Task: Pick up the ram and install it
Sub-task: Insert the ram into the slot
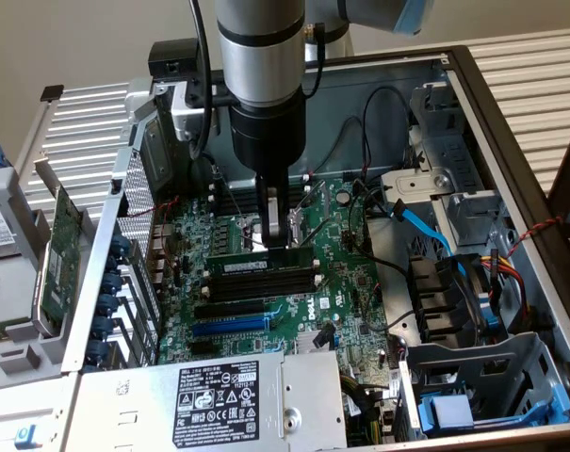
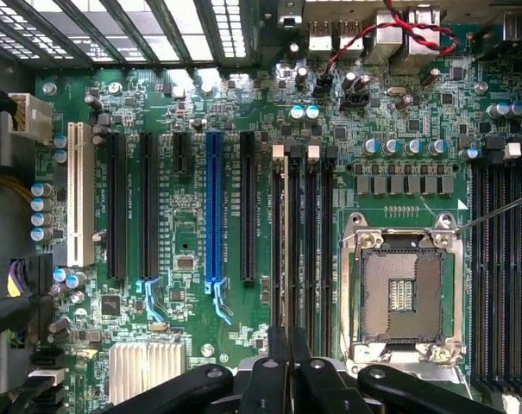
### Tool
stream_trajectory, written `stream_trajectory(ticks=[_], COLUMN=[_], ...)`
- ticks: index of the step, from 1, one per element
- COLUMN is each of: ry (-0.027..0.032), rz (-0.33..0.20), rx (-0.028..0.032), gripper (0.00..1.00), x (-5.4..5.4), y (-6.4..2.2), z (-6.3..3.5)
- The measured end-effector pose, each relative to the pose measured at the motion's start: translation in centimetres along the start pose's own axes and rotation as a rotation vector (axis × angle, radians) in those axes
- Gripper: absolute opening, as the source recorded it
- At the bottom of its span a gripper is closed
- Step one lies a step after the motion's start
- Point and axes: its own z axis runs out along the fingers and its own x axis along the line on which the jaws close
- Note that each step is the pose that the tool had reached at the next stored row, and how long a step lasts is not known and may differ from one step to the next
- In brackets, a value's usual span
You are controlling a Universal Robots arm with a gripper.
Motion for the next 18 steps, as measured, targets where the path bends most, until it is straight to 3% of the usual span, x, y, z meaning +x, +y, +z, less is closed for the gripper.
stream_trajectory(ticks=[18], ry=[-0.0007], rz=[0.000], rx=[0.0021], gripper=[0.13], x=[0.26], y=[-0.02], z=[0.67])
